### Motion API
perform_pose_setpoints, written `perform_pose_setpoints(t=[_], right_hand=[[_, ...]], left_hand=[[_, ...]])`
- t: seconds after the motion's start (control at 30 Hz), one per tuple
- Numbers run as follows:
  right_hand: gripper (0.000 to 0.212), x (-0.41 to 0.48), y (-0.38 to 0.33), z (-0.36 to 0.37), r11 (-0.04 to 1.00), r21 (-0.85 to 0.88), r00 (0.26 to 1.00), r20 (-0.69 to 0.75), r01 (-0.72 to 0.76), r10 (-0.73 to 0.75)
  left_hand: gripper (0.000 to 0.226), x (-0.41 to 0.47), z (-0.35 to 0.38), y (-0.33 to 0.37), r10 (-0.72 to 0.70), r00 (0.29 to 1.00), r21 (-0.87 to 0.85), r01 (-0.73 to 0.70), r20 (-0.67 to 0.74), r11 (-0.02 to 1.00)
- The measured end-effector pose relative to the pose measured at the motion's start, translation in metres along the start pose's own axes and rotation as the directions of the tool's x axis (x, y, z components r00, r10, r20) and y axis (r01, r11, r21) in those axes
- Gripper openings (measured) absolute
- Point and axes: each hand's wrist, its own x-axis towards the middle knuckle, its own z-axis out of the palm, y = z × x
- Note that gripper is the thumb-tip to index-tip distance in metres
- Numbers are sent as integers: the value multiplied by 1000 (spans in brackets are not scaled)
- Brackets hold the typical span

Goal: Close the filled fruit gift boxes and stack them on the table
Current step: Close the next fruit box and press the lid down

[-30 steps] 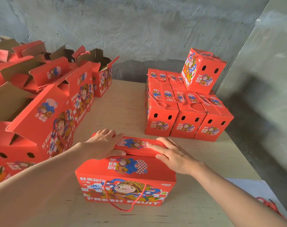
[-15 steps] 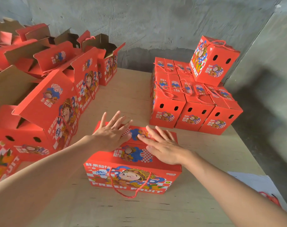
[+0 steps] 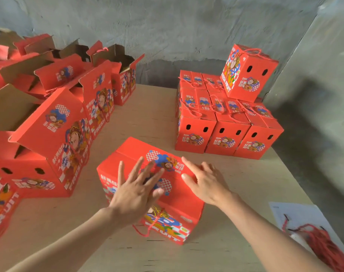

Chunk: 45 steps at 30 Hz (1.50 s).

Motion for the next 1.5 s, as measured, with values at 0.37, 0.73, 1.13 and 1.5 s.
perform_pose_setpoints(t=[0.37,0.73,1.13,1.5], right_hand=[[87,-74,-51,9,970,140,979,-15,-199,203],[36,-41,-14,12,67,872,872,475,-484,117],[18,14,-76,-49,555,832,971,-131,-1,198],[26,1,-96,-113,77,991,991,118,-114,-57]], left_hand=[[65,63,16,-40,-277,960,-365,271,38,890],[69,-26,29,-5,-599,746,-646,615,292,452],[23,26,-50,13,-636,704,-850,87,-317,520],[21,17,-67,5,-427,805,-612,103,-412,784]])
